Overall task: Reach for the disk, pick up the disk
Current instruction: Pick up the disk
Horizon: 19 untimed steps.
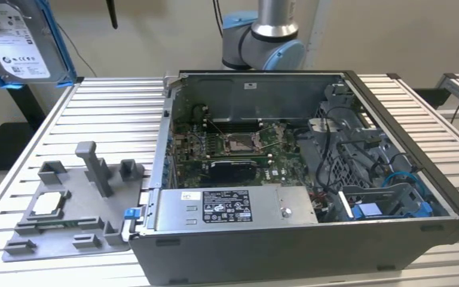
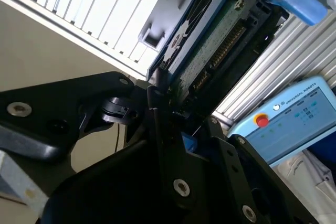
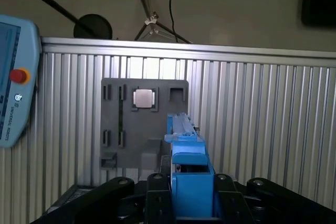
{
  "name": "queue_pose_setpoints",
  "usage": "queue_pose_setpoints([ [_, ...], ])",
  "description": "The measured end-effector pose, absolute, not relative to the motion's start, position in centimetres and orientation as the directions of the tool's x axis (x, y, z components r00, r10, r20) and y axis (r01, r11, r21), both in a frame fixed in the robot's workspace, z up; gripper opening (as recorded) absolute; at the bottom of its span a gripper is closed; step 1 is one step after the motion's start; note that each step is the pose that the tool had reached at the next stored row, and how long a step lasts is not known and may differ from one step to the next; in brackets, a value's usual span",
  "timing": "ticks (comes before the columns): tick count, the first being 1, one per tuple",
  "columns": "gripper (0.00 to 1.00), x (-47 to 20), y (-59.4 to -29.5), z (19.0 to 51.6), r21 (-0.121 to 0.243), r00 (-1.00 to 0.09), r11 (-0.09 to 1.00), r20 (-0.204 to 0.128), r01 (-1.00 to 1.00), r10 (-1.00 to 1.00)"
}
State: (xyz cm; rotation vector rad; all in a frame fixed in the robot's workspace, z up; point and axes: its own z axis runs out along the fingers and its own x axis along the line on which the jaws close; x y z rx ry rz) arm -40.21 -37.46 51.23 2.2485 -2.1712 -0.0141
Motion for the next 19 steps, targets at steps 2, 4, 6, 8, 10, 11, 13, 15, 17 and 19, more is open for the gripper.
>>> queue_pose_setpoints([
  [2,0.0,-39.6,-37.5,51.2,0.018,0.035,-0.035,0.004,-0.999,-0.999],
  [4,0.0,-38.9,-37.5,51.2,0.018,0.035,-0.035,0.004,-0.999,-0.999],
  [6,0.0,-38.3,-37.5,51.2,0.018,0.035,-0.035,0.005,-0.999,-0.999],
  [8,0.0,-37.7,-37.5,51.2,0.018,0.035,-0.035,0.004,-0.999,-0.999],
  [10,0.0,-37.2,-37.5,51.2,0.019,0.035,-0.035,0.004,-0.999,-0.999],
  [11,0.0,-36.9,-37.5,51.2,0.019,0.035,-0.035,0.004,-0.999,-0.999],
  [13,0.0,-36.4,-37.5,51.2,0.019,0.035,-0.035,0.004,-0.999,-0.999],
  [15,0.0,-35.8,-37.5,51.2,0.019,0.035,-0.035,0.004,-0.999,-0.999],
  [17,0.0,-35.1,-37.5,51.2,0.019,0.035,-0.035,0.004,-0.999,-0.999],
  [19,0.0,-34.5,-37.5,51.2,0.02,0.035,-0.035,0.004,-0.999,-0.999],
])
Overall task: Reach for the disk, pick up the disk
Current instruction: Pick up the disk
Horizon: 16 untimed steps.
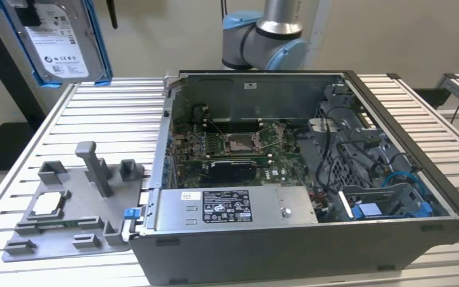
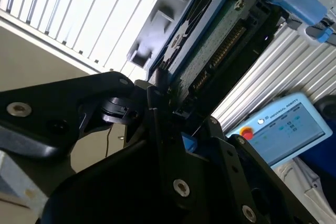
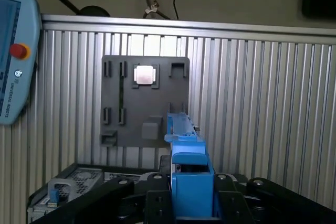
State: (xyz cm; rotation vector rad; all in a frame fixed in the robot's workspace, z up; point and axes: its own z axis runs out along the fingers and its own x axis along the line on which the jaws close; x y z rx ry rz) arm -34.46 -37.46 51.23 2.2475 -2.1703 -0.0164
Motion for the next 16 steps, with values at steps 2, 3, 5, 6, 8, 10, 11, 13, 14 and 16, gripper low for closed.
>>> queue_pose_setpoints([
  [2,0.0,-33.6,-37.5,51.2,0.02,0.035,-0.035,0.004,-0.999,-0.999],
  [3,0.0,-33.2,-37.5,51.2,0.02,0.035,-0.035,0.004,-0.999,-0.999],
  [5,0.0,-32.6,-37.5,51.2,0.021,0.035,-0.035,0.004,-0.999,-0.999],
  [6,0.0,-32.4,-37.5,51.2,0.021,0.035,-0.035,0.004,-0.999,-0.999],
  [8,0.0,-31.8,-37.5,51.2,0.021,0.035,-0.035,0.004,-0.999,-0.999],
  [10,0.0,-31.2,-37.5,51.2,0.021,0.035,-0.035,0.004,-0.999,-0.999],
  [11,0.0,-30.9,-37.5,51.2,0.021,0.035,-0.035,0.004,-0.999,-0.999],
  [13,0.0,-30.3,-37.5,51.2,0.021,0.035,-0.035,0.004,-0.999,-0.999],
  [14,0.0,-30.1,-37.5,51.2,0.021,0.035,-0.035,0.004,-0.999,-0.999],
  [16,0.0,-29.5,-37.5,51.2,0.022,0.035,-0.035,0.004,-0.999,-0.999],
])
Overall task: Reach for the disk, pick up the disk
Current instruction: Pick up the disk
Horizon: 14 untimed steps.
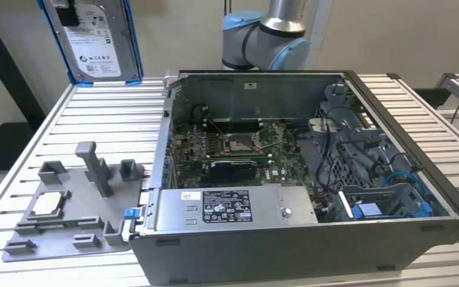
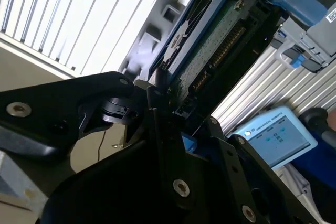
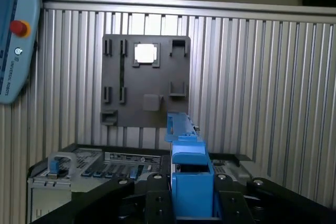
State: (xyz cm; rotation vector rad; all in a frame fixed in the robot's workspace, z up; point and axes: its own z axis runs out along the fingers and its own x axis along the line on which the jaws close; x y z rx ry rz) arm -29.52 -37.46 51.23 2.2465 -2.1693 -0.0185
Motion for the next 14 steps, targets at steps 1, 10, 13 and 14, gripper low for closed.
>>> queue_pose_setpoints([
  [1,0.0,-29.2,-37.5,51.2,0.022,0.035,-0.035,0.004,-0.999,-0.999],
  [10,0.0,-26.6,-37.5,51.2,0.023,0.035,-0.035,0.004,-0.999,-0.999],
  [13,0.0,-25.8,-37.5,51.2,0.023,0.035,-0.035,0.004,-0.999,-0.999],
  [14,0.0,-25.5,-37.5,51.2,0.023,0.035,-0.035,0.004,-0.999,-0.999],
])
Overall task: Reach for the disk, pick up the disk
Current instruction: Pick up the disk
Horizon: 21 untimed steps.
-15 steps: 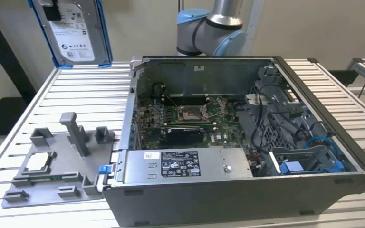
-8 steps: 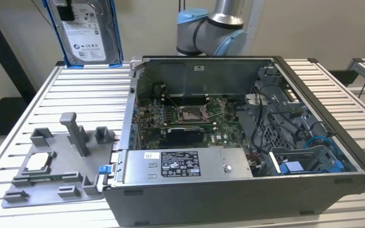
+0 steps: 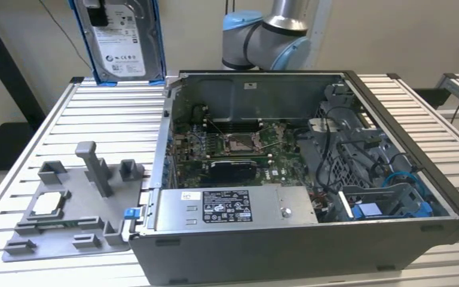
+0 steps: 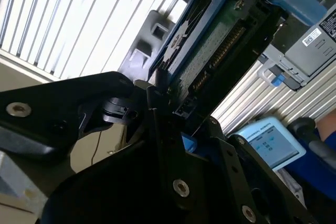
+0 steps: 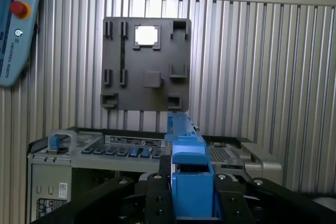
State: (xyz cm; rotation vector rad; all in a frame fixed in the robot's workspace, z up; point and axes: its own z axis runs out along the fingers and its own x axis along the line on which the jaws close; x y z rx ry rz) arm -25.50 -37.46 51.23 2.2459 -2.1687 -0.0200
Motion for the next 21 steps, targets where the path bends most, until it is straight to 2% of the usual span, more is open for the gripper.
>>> queue_pose_setpoints([
  [15,0.0,-20.8,-37.5,51.2,0.024,0.035,-0.035,0.004,-0.999,-0.999],
  [21,0.0,-14.6,-37.5,51.5,0.026,0.035,-0.035,0.004,-0.999,-0.999],
])
